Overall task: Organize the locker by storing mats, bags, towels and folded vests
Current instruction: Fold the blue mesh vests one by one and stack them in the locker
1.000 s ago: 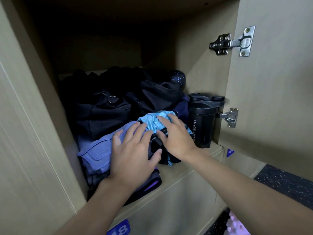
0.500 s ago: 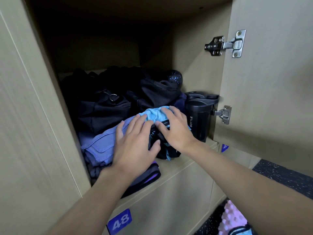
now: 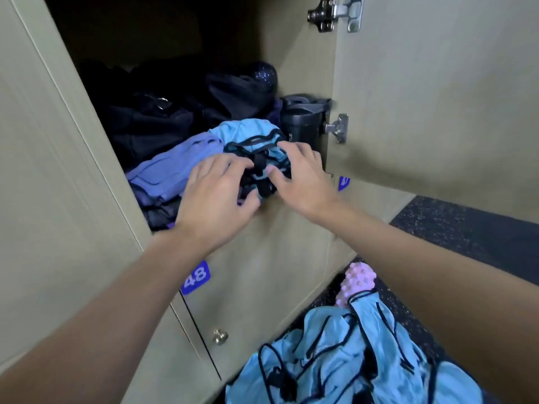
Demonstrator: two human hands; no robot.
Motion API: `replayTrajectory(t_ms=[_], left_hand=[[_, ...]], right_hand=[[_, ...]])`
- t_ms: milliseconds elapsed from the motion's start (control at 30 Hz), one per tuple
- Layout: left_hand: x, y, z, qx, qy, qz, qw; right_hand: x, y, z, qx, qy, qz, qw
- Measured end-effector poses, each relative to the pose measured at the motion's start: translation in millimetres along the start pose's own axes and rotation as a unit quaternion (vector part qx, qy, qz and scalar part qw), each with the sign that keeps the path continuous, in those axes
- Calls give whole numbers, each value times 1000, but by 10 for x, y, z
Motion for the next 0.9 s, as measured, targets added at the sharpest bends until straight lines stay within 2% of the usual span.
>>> replayTrajectory(t_ms=[67, 200, 467, 733, 900], left_hand=[[-176, 72, 58, -38, -44, -15, 998], [-825, 330, 398, -82, -187, -23, 979], [-2323, 624, 1090, -76, -394, -74, 913], [-4123, 445, 1513, -68, -497, -118, 857], [-5206, 330, 1557, -56, -555, -128, 820]], right_hand=[[-280, 140, -73, -14, -11, 20, 1000], [-1037, 614, -118, -46, -64, 71, 994], [-2648, 1410, -134, -31, -166, 168, 971], [-4286, 1783, 400, -6, -320, 244, 916], [-5312, 1720, 747, 18, -397, 242, 885]])
Point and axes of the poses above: each hand's wrist, its own x-axis towards the middle knuckle, its own z-axis out of the palm, y = z × x, the point moved 10 cm from there along x, towards the middle knuckle, and after that the axes turned 10 degrees about y, right-handed, at the moved point
